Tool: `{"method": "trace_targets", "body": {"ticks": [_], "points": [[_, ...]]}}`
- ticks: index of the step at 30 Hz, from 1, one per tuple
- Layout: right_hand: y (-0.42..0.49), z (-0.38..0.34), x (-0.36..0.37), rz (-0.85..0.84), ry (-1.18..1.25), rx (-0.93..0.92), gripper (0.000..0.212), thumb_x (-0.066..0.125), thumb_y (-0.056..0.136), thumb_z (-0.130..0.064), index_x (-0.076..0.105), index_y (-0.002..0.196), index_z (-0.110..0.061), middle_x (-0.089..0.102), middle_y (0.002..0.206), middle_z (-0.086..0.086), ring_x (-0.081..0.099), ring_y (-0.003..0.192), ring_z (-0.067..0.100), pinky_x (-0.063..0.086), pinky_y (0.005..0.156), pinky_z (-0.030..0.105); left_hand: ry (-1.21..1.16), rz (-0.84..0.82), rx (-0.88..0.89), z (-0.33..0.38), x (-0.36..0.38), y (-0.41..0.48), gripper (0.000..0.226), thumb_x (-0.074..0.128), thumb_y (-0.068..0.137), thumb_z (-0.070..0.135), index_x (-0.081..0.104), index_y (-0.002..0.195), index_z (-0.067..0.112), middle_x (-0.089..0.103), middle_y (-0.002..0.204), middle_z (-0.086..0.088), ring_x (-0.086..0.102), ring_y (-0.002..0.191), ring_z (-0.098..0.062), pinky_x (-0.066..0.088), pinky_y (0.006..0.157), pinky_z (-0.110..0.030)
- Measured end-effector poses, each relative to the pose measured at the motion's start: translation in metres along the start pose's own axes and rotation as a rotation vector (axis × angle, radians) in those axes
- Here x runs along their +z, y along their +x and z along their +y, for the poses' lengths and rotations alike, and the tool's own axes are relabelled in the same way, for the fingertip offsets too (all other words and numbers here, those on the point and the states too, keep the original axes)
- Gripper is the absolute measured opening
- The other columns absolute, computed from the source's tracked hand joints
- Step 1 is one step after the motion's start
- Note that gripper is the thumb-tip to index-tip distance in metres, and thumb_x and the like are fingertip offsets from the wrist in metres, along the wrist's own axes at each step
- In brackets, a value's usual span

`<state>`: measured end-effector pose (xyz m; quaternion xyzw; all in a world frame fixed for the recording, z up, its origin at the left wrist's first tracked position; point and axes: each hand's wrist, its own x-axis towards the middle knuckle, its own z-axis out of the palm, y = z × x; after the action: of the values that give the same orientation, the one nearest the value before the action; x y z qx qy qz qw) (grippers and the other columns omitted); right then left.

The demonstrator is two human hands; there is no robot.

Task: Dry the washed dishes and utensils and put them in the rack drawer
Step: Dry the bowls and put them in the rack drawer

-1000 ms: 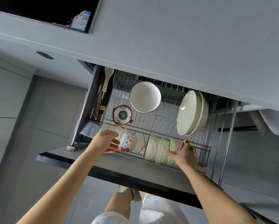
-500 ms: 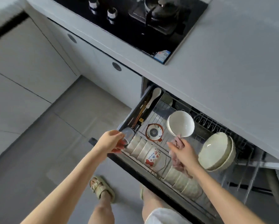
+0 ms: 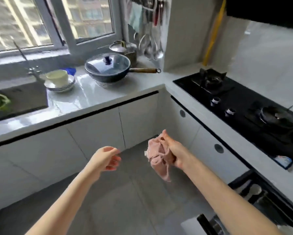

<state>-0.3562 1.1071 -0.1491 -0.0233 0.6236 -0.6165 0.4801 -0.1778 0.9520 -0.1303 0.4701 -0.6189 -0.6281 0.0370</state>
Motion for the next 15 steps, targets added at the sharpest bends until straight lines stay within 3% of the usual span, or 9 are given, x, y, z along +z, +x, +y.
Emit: {"method": "trace_targets", "body": {"ticks": [2,6,11,13,15], "points": [[0.018,-0.023,0.055,-0.085,-0.039,-0.041,0.049,0.054,0.083,-0.059,0.068,0.091,-0.013,0.073,0.087,0.009,0.07,0.077,0.024,0.054,0.081,0.037,-0.042,0.086,0.006,0.002,-0.055,0.009,0.015,0.049,0.095,0.016,0.056,0.106,0.008,0.064,0.075,-0.009,0.057,0.056,-0.018,0.05,0.047,-0.019],[0.049,-0.063,0.155,-0.194,-0.201,-0.206,0.048,0.046,0.094,-0.05,0.061,0.106,-0.006,0.072,0.085,0.012,0.071,0.071,0.022,0.057,0.059,0.029,-0.148,0.228,0.028,0.006,-0.144,0.024,0.017,0.046,0.097,0.016,0.053,0.111,0.008,0.062,0.077,-0.012,0.055,0.057,-0.018,0.047,0.041,-0.017],[0.101,-0.093,0.251,-0.281,-0.305,-0.348,0.039,0.044,0.095,-0.048,0.06,0.093,-0.012,0.073,0.074,0.006,0.07,0.063,0.018,0.058,0.059,0.03,-0.238,0.355,0.031,0.012,-0.217,0.063,0.021,0.047,0.098,0.017,0.055,0.113,0.005,0.063,0.08,-0.012,0.057,0.062,-0.019,0.05,0.048,-0.021],[0.129,-0.103,0.282,-0.304,-0.303,-0.379,0.043,0.047,0.091,-0.052,0.06,0.094,-0.011,0.072,0.084,0.013,0.07,0.069,0.024,0.058,0.067,0.037,-0.265,0.386,0.028,0.018,-0.238,0.09,0.024,0.048,0.097,0.019,0.055,0.114,0.003,0.063,0.082,-0.012,0.059,0.064,-0.019,0.052,0.055,-0.024],[0.166,-0.114,0.309,-0.3,-0.297,-0.401,0.057,0.053,0.083,-0.059,0.056,0.108,-0.008,0.07,0.096,0.015,0.071,0.08,0.028,0.059,0.075,0.043,-0.322,0.43,0.035,0.029,-0.258,0.122,0.025,0.048,0.097,0.02,0.053,0.114,0.002,0.063,0.087,-0.015,0.061,0.071,-0.022,0.054,0.06,-0.027]]}}
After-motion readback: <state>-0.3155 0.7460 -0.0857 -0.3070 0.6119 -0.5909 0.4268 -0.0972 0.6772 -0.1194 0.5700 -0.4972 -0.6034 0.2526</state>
